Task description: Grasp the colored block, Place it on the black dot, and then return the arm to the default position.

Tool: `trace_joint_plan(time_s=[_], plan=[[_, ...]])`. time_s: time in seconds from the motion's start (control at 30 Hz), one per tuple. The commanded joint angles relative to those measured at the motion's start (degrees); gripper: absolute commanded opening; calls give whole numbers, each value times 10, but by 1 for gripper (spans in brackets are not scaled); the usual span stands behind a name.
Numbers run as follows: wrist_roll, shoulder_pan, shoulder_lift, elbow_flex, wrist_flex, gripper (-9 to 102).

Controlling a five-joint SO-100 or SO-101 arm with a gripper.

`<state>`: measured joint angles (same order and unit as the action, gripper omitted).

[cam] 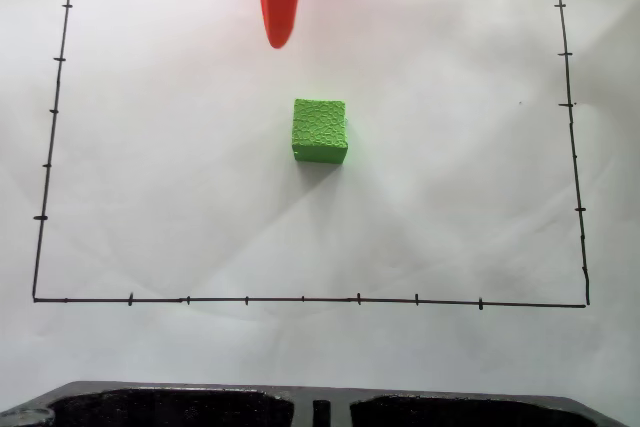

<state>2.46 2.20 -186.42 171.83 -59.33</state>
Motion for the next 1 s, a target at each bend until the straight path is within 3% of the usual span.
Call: trace_joint_plan(time_s=[0.0,0.3,0.97], plan=[[-12,-18,-7,3,17,0],[-28,-35,-9,22,75,0],[-28,-37,-9,23,76,0]])
